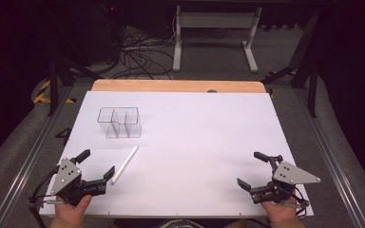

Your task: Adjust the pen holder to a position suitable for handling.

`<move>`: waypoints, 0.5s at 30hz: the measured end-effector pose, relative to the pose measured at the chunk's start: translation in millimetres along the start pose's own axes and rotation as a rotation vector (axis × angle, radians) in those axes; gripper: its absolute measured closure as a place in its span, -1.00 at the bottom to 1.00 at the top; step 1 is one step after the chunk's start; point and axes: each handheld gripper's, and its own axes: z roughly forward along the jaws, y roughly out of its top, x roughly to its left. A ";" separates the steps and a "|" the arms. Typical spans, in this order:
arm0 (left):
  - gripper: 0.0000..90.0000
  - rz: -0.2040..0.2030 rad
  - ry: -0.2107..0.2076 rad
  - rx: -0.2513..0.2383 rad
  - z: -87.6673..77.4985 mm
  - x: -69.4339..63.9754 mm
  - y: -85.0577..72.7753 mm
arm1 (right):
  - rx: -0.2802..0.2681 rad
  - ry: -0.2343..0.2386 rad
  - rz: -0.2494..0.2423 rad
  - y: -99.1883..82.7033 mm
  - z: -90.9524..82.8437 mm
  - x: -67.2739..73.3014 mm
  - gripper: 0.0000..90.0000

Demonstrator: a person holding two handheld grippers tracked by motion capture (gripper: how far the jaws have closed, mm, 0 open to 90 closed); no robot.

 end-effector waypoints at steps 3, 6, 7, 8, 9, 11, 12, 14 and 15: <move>-0.90 0.012 0.004 0.001 0.7 -1.0 1.0 | -0.011 0.006 0.015 -1.9 -1.0 -1.2 -0.99; -0.89 0.014 0.003 -0.001 1.0 -1.7 1.7 | -0.015 0.006 0.014 -2.5 -1.8 -2.0 -0.98; -0.88 0.016 0.004 0.000 0.9 -1.3 2.0 | -0.014 0.007 0.014 -2.6 -1.9 -1.7 -0.98; -0.88 0.011 0.004 -0.005 0.8 -0.7 2.5 | -0.015 0.009 0.011 -2.8 -1.4 -1.7 -0.98; -0.87 0.011 0.004 -0.005 0.8 -0.7 2.5 | -0.015 0.009 0.011 -2.8 -1.4 -1.7 -0.98; -0.86 0.014 0.003 -0.006 1.0 -0.4 2.4 | -0.007 0.011 0.017 -3.4 -0.9 -1.5 -0.98; -0.86 0.016 0.003 -0.004 1.2 -0.3 2.6 | -0.007 0.012 0.015 -3.6 -0.9 -1.5 -0.98; -0.85 0.015 -0.003 -0.002 1.2 -1.3 2.9 | -0.006 0.008 0.013 -3.3 -1.3 -0.8 -0.98; -0.85 0.015 -0.003 -0.002 1.2 -1.3 2.9 | -0.007 0.010 0.014 -3.2 -1.4 -0.9 -0.98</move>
